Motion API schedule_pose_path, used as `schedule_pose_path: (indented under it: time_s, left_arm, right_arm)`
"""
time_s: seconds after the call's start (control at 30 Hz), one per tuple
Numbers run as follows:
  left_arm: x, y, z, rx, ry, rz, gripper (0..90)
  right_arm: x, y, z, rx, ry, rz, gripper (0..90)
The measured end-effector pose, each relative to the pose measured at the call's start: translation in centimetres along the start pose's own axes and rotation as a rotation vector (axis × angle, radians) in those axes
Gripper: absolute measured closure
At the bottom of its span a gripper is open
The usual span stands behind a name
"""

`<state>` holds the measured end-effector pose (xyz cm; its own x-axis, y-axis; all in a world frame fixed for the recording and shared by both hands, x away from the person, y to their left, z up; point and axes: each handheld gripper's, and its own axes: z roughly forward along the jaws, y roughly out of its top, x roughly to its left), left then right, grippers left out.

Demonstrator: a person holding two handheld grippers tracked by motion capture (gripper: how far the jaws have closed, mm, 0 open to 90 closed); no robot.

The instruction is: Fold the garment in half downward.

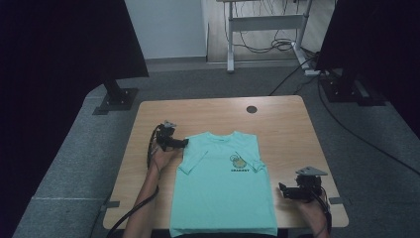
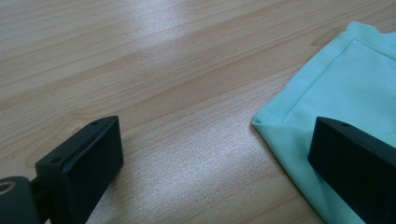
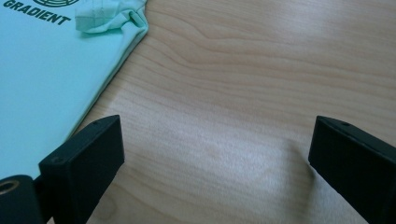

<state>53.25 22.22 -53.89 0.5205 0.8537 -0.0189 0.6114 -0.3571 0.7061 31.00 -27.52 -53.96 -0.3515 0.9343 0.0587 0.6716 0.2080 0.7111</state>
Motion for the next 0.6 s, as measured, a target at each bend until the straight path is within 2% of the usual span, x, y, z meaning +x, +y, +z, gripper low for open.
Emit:
schedule_pose_path:
  time_s: [0.6]
  left_arm:
    - [0.0,0.0,0.0,0.001,0.001,0.0,3.4]
  right_arm:
    - [-0.5,3.8,1.9,-0.04,0.021,-0.052,4.5]
